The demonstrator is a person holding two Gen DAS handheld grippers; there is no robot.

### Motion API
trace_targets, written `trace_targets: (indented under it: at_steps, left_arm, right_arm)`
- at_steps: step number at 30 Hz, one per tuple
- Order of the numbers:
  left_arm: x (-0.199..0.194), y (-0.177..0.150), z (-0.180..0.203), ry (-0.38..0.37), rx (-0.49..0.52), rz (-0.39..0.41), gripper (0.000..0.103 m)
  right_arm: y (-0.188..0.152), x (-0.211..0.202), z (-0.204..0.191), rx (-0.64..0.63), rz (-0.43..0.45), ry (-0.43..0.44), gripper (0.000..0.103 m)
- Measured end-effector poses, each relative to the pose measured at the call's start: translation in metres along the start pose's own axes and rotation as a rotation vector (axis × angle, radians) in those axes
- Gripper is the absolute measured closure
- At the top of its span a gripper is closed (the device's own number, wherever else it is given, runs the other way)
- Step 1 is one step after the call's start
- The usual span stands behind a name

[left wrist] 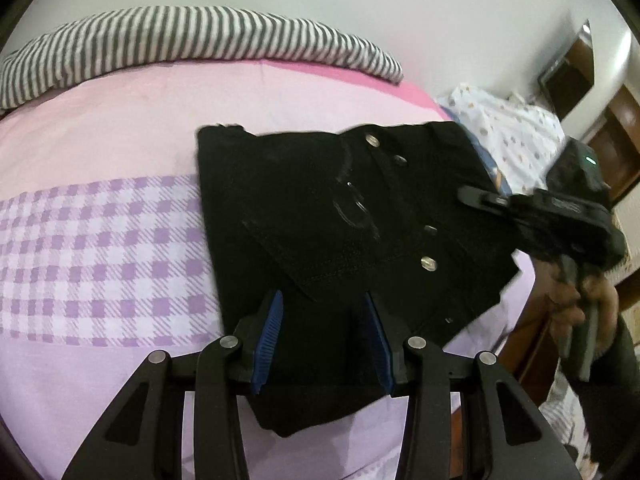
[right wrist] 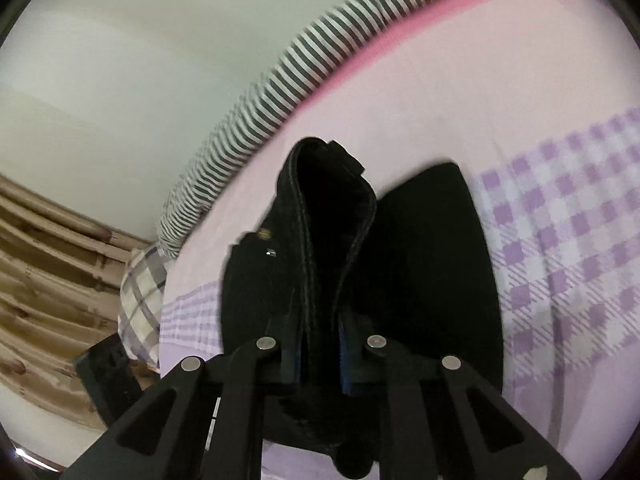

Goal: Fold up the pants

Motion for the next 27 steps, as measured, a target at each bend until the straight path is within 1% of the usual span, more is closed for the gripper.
trace_targets:
  at_steps: [3,4,5,7,9,11,12,13,14,15,16,17,18,19,21,23,25,27]
  left_arm:
    - [-0.002,0.005,-0.002,-0.01,-0.006,0.01,0.06]
    - [0.0,0.006,-0.002,-0.011,0.001,0.007,0.06]
    - [0.003,0.006,0.001,-0.017,0.015,-0.003,0.06]
    - [0.011,0.004,0.008,-0.015,0.046,-0.032,0.06]
    - [0.018,0.002,0.015,-0.009,0.079,-0.054,0.06]
    - [0.02,-0.001,0.02,0.005,0.105,-0.06,0.06]
    - [0.024,-0.003,0.023,0.019,0.131,-0.075,0.06]
    - [0.028,-0.005,0.025,0.032,0.153,-0.093,0.059]
    - [0.031,-0.007,0.027,0.043,0.17,-0.103,0.059]
    - [0.034,-0.01,0.032,0.067,0.212,-0.114,0.059]
    - [0.035,-0.011,0.035,0.078,0.23,-0.111,0.059]
    - [0.035,-0.013,0.038,0.093,0.253,-0.104,0.059]
    - [0.035,-0.014,0.038,0.095,0.254,-0.103,0.059]
    - [0.035,-0.014,0.038,0.091,0.247,-0.101,0.059]
    - [0.033,-0.012,0.034,0.068,0.223,-0.102,0.059]
    - [0.027,-0.011,0.031,0.042,0.191,-0.091,0.059]
    - [0.021,-0.01,0.027,0.005,0.157,-0.079,0.059]
    - [0.017,-0.013,0.028,-0.011,0.143,-0.069,0.059]
  right_arm:
    - [0.004,-0.019,-0.013,-0.01,0.058,0.009,0.09]
    - [0.005,-0.022,-0.011,-0.016,0.064,-0.008,0.09]
    - [0.006,-0.024,-0.006,-0.01,0.068,-0.03,0.09]
    - [0.005,-0.018,0.014,0.036,0.048,-0.09,0.091]
    - [0.002,-0.011,0.036,0.068,0.027,-0.168,0.09]
    - [0.003,-0.009,0.047,0.072,0.022,-0.163,0.09]
    - [0.005,-0.007,0.051,0.088,0.016,-0.158,0.086]
    - [0.006,-0.007,0.054,0.096,0.015,-0.163,0.074]
    - [0.007,-0.007,0.054,0.098,0.015,-0.181,0.071]
    - [0.006,-0.01,0.053,0.098,0.013,-0.197,0.067]
    - [0.005,-0.016,0.05,0.1,0.024,-0.198,0.066]
    - [0.005,-0.027,0.051,0.101,0.051,-0.199,0.066]
    - [0.002,-0.039,0.046,0.102,0.089,-0.206,0.064]
    - [0.0,-0.05,0.044,0.108,0.119,-0.207,0.063]
    - [-0.008,-0.069,0.04,0.13,0.152,-0.16,0.063]
    - [-0.019,-0.081,0.038,0.161,0.146,-0.109,0.063]
    - [-0.033,-0.084,0.037,0.202,0.114,-0.065,0.063]
    - [-0.047,-0.077,0.035,0.23,0.085,-0.066,0.063]
Point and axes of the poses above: each gripper's, at about its wrist camera, not at the fingertips, and x roughly the way its jaws point, z to its right, y to its top, the point moved 1 cm from there along x, roughly the way its jaws point, and after that the axes turned 6 degrees about x, right-handed, at the moved point
